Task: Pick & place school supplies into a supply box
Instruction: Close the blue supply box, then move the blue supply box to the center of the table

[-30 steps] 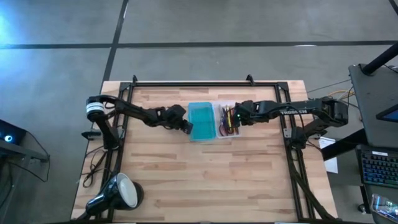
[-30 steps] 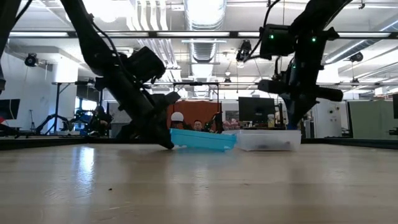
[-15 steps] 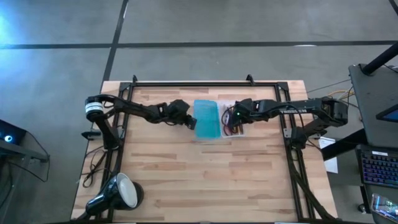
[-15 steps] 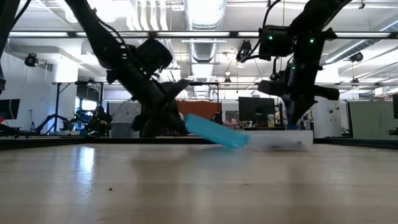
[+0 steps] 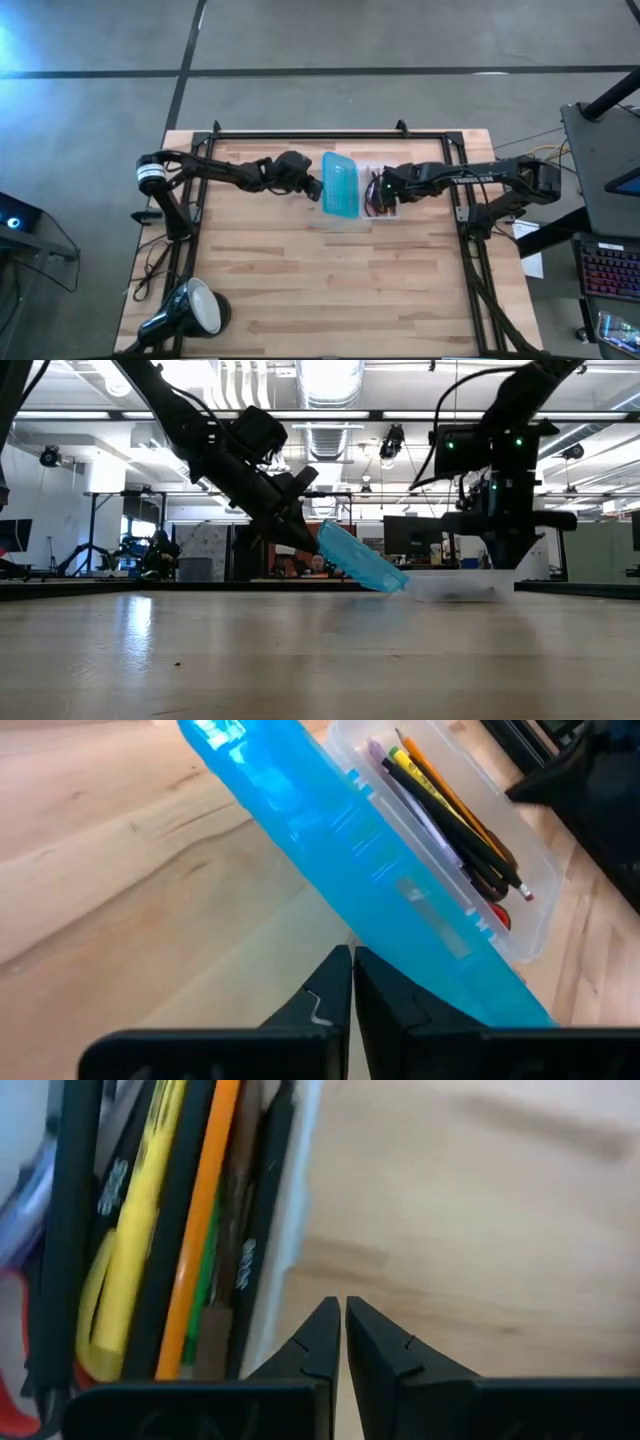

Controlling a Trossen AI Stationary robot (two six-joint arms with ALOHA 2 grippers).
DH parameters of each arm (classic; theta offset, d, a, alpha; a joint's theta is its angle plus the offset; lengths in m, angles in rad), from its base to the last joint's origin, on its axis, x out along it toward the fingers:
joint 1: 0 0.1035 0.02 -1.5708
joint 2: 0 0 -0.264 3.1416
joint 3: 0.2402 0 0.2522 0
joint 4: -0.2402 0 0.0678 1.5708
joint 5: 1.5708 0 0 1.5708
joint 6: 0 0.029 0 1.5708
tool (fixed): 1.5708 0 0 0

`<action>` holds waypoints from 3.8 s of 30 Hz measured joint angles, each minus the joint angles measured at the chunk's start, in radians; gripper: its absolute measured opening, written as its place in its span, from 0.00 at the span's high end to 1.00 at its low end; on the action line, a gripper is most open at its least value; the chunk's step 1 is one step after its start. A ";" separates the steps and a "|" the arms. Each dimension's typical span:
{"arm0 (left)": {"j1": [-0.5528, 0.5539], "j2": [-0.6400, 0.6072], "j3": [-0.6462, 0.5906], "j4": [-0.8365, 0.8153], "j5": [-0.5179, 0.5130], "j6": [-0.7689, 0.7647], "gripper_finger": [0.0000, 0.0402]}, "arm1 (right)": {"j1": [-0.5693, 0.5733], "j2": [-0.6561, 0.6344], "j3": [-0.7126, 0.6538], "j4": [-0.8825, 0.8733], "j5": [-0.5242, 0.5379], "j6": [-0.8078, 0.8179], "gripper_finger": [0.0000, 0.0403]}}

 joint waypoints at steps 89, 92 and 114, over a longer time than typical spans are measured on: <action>-0.007 0.418 0.690 -0.493 0.118 0.225 1.00 | -0.071 -0.041 -0.265 0.833 -0.202 0.152 0.97; -0.008 0.418 0.690 -0.511 0.119 0.224 1.00 | -0.071 0.013 -0.239 0.847 -0.212 0.129 0.97; -0.055 0.203 0.426 -0.563 0.087 0.154 1.00 | -0.076 -0.280 -0.218 0.500 -0.071 0.041 0.97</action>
